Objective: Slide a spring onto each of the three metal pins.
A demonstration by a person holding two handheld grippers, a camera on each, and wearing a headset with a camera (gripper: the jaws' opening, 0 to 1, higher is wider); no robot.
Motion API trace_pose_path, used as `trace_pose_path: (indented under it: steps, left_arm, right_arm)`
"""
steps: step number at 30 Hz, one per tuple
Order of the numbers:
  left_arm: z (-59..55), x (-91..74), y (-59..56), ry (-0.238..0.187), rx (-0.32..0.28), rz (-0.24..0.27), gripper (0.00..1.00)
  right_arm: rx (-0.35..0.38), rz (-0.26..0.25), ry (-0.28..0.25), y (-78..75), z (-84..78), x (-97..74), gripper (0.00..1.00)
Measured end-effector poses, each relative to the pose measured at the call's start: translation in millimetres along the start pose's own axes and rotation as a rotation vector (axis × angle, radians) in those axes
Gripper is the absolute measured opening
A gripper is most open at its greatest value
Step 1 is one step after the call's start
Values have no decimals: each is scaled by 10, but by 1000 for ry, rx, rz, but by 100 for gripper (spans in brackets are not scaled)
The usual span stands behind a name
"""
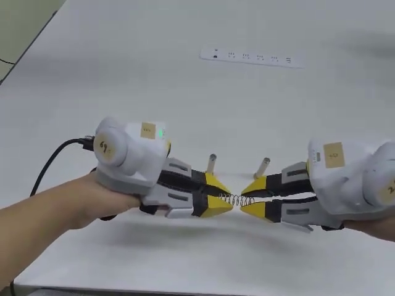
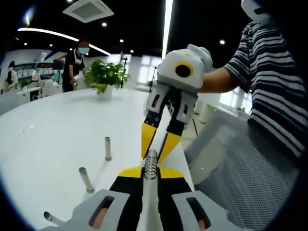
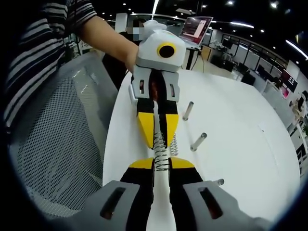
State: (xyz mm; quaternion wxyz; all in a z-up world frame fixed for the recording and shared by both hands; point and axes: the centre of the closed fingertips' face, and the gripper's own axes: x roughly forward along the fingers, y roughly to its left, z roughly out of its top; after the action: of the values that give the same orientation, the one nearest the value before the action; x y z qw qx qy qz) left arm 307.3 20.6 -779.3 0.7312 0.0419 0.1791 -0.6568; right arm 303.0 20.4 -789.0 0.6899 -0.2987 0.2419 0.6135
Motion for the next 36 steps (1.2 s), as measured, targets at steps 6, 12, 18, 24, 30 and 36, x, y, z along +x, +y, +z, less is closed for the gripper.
trace_pose_path:
  steps: [6,12,18,24,30,36]
  left_arm:
    - [-8,-3,-6,4,-9,-4,3]
    - [-3,-19,-16,4,-9,-5,3]
    - [-16,-29,-16,10,-13,-5,3]
    - [-1,-34,-10,6,-10,-3,3]
    - [-51,-21,10,28,9,11,2]
    - [-64,-24,6,36,29,14,2]
  right_arm:
    - [-6,7,10,11,-47,-19,12]
    - [6,8,16,24,-106,-15,10]
    - [-13,-8,2,15,-58,-33,8]
    - [-39,-11,-7,-11,7,-94,7]
    - [-43,-1,-23,-29,136,-113,7]
    - [-29,17,-42,-10,192,-117,7]
